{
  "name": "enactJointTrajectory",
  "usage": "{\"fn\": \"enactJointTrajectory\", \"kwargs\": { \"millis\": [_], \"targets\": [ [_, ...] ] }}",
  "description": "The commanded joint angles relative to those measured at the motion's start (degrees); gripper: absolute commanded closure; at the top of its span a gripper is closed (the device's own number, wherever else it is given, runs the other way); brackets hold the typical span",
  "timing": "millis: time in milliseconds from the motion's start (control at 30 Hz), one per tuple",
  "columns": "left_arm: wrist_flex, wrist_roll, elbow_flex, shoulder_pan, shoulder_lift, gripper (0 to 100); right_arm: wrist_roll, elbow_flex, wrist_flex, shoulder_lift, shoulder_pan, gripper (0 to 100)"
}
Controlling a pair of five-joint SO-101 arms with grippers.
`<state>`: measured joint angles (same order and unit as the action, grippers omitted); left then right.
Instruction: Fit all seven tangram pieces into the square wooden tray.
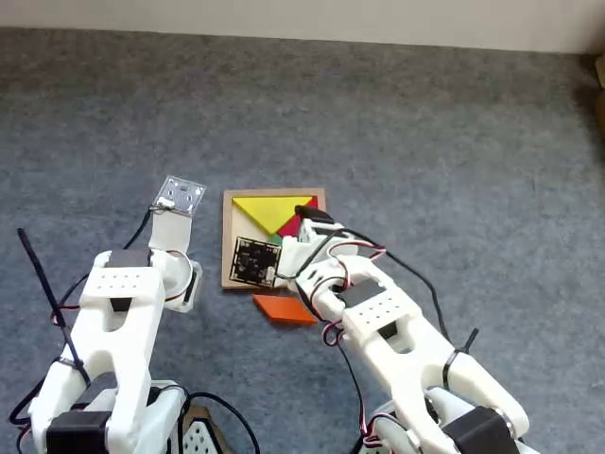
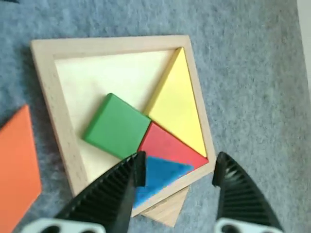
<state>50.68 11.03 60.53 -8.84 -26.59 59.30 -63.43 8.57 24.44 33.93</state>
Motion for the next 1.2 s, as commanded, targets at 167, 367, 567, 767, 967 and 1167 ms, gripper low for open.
{"fn": "enactJointTrajectory", "kwargs": {
  "millis": [167, 367, 567, 767, 967, 1167],
  "targets": [
    [-0.88, 0.35, -0.13, -0.22, -1.54, 82, -1.32, 3.38, 9.63, 1.63, -1.01, 76.8],
    [-0.88, 0.35, -0.13, -0.22, -1.54, 82, -14.42, 13.41, 9.71, 0.84, -5.67, 93.8],
    [-0.88, 0.35, -0.13, -0.22, -1.54, 82, -24.18, 21.32, 19.38, -1.54, -8.4, 99.5],
    [-0.88, 0.35, -0.13, -0.22, -1.54, 82, -29.27, 28.7, 23.52, -14.29, -12.18, 99.5],
    [-0.88, 0.35, -0.13, -0.22, -1.54, 82, -29.36, 32.66, 32.13, -20.79, -12.44, 99.5],
    [-0.88, 0.35, -0.13, -0.22, -1.54, 82, -29.36, 33.45, 38.29, -21.05, -10.59, 99.5]
  ]
}}
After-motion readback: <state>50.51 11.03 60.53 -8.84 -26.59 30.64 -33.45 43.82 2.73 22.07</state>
